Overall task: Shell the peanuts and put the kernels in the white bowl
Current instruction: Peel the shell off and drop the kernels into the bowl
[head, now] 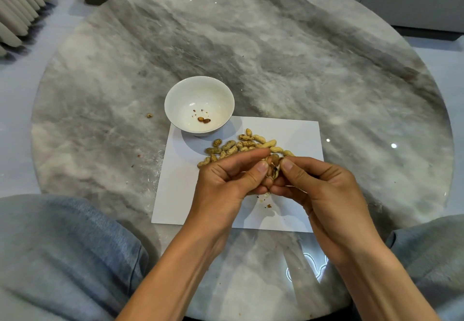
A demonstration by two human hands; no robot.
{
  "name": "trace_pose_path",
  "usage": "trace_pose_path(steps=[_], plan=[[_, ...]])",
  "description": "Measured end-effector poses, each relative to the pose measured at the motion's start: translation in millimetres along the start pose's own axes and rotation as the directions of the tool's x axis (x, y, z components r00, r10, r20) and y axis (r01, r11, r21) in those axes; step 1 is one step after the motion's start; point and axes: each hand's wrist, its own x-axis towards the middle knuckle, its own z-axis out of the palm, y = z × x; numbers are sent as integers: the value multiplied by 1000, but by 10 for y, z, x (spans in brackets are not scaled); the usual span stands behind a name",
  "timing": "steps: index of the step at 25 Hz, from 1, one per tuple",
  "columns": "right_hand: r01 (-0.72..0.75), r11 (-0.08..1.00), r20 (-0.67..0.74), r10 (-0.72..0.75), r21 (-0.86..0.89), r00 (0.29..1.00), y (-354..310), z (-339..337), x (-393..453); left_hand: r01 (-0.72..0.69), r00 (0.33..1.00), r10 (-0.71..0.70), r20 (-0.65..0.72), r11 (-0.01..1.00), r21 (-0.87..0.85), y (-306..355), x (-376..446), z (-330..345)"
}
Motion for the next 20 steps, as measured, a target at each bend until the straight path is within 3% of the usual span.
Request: trace_pose_path(steps=[6, 10, 13, 15, 17, 20], plan=[[-263, 919, -21, 281, 294, 959, 110, 59, 43, 19, 999, -20, -45, 1000, -17, -54, 11, -10], [-311, 868, -64, 361, 387, 930, 171, 55, 98, 41, 997, -42, -66, 999, -19, -70, 14, -11], [-311, 873, -37, 350, 376, 936, 194, 48, 74, 40, 996, -39, -86, 999, 11, -78, 21, -24], [-274, 920, 16, 281, 278, 960, 188, 76, 23, 40, 994, -37, -99, 999, 30, -81, 27, -36], [-211, 962, -9, 216, 175, 976, 197, 103, -2, 47, 994, -43, -102, 998, 42, -89, 33, -38], [-174, 959, -72, 195, 224, 978, 222, 89, 26, 59, 993, -60, -104, 998, -16, -98, 45, -33]])
